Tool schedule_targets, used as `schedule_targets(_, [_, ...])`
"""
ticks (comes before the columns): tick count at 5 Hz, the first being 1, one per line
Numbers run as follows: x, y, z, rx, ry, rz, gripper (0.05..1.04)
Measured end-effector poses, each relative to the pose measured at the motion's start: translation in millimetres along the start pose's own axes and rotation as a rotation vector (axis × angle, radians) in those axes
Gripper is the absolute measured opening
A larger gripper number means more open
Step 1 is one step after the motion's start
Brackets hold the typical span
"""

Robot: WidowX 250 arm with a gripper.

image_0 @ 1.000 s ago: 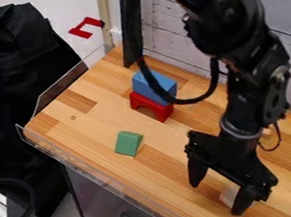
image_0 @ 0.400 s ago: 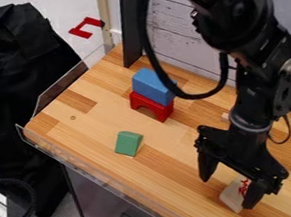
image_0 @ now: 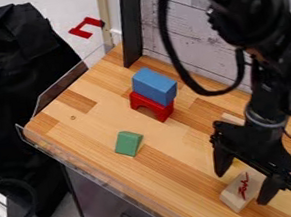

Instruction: Put the white rectangular on top of the tower

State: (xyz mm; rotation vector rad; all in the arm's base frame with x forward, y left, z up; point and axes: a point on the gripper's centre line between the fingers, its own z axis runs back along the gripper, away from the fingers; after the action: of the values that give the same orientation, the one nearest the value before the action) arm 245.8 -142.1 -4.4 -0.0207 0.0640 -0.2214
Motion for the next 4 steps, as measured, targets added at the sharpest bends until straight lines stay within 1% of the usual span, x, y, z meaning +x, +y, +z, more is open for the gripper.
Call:
schedule_targets(1, [2.2, -2.3, -9.6, 0.002, 0.033, -0.008, 1.000])
schedule_targets(2, [0.2, -0.4, -17.8, 0.014, 0.055, -0.017, 1.000])
schedule_targets(3, [-2.2, 3.0, -27.9, -0.003, 0.081, 0.007, 0.961])
schedule_targets(4, [-2.7, 10.4, -29.0, -0.017, 0.085, 0.050, 0.684])
